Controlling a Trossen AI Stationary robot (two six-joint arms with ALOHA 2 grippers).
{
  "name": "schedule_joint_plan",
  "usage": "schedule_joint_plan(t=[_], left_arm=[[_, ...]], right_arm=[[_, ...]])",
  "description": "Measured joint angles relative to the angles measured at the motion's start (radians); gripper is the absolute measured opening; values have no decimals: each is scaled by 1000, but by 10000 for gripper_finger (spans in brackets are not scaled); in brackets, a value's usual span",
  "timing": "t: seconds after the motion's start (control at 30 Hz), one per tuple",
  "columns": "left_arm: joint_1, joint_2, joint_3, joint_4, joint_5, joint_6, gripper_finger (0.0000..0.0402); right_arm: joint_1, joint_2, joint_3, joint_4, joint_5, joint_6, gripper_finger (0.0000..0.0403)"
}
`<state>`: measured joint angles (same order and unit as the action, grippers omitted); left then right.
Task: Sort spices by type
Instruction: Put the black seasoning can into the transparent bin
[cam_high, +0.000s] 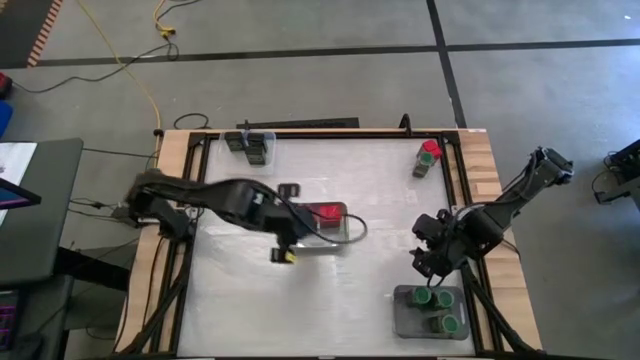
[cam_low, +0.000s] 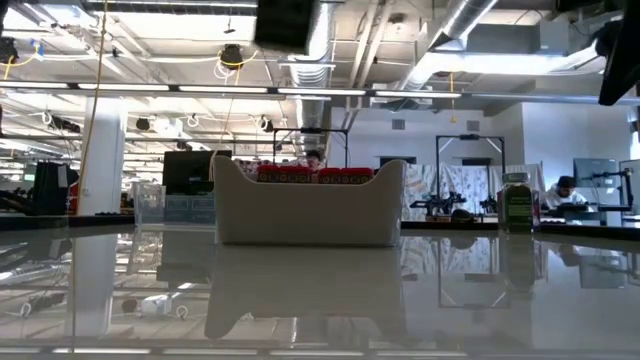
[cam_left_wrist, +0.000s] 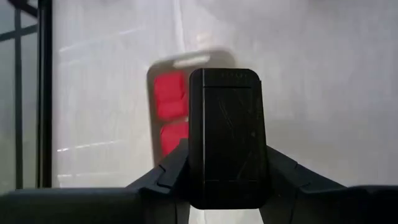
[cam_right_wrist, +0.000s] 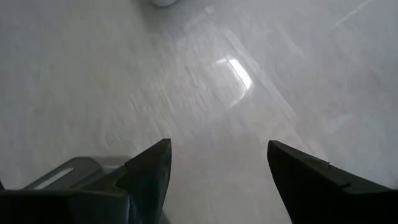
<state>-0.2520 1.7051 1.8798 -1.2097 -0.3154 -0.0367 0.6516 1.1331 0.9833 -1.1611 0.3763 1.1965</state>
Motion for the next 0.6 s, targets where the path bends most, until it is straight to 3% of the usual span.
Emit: schedule_joint_plan(t=[0.33,0.47,0.6], left_arm=[[249,-569,-727,265,71,125,127],[408,-772,-914,277,115,230,125],[574,-905,-1013,295,155,373,123]], right_arm=[[-97,0,0,-17,0,-4,290],[-142,0,0,-16,0,-9,290],[-193,0,0,-1,0,-50,290]])
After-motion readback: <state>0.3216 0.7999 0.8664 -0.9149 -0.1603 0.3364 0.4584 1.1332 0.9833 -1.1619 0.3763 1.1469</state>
